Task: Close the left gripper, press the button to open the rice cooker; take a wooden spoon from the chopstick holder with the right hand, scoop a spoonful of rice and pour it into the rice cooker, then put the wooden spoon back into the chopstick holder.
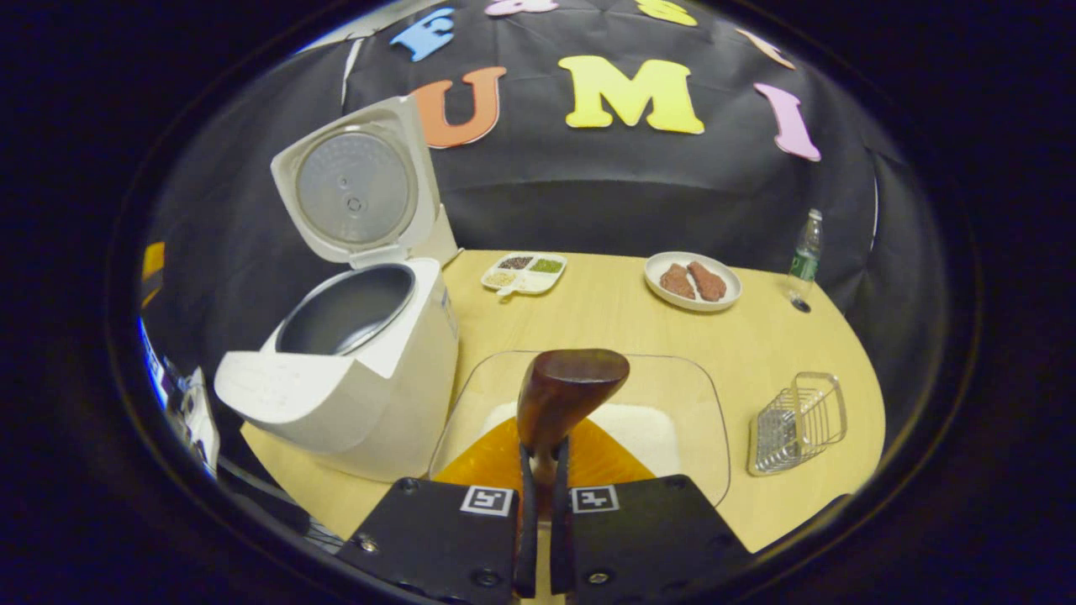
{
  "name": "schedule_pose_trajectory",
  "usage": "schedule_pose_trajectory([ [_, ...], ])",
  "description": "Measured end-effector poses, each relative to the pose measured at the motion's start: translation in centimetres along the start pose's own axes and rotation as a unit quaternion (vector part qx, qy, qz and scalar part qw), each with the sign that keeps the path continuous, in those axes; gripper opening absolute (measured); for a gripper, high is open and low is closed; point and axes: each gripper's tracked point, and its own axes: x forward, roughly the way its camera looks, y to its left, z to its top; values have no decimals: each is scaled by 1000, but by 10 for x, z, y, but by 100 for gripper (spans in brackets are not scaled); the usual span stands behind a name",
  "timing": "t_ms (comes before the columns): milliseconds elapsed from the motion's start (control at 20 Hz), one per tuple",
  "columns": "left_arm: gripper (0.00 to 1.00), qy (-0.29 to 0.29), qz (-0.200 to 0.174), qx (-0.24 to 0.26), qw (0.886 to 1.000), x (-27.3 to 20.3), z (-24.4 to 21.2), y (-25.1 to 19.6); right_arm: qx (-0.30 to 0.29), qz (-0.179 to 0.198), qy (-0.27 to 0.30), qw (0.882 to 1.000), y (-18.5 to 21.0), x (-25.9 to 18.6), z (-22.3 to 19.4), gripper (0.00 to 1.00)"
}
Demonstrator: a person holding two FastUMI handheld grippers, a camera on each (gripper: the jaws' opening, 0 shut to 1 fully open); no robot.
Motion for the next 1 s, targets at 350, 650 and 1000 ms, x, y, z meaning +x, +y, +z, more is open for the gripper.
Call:
schedule_pose_trajectory([
  [350,95,-2,-2,-1,1000,-9,4,-5,190,57,7,980,-3,2,7,12],
  [650,95,7,1,19,1000,-16,5,-17,352,80,2,933,-38,7,-1,12],
  [1000,95,-3,-35,41,999,-3,14,-56,435,83,-45,896,-79,-21,17,12],
])
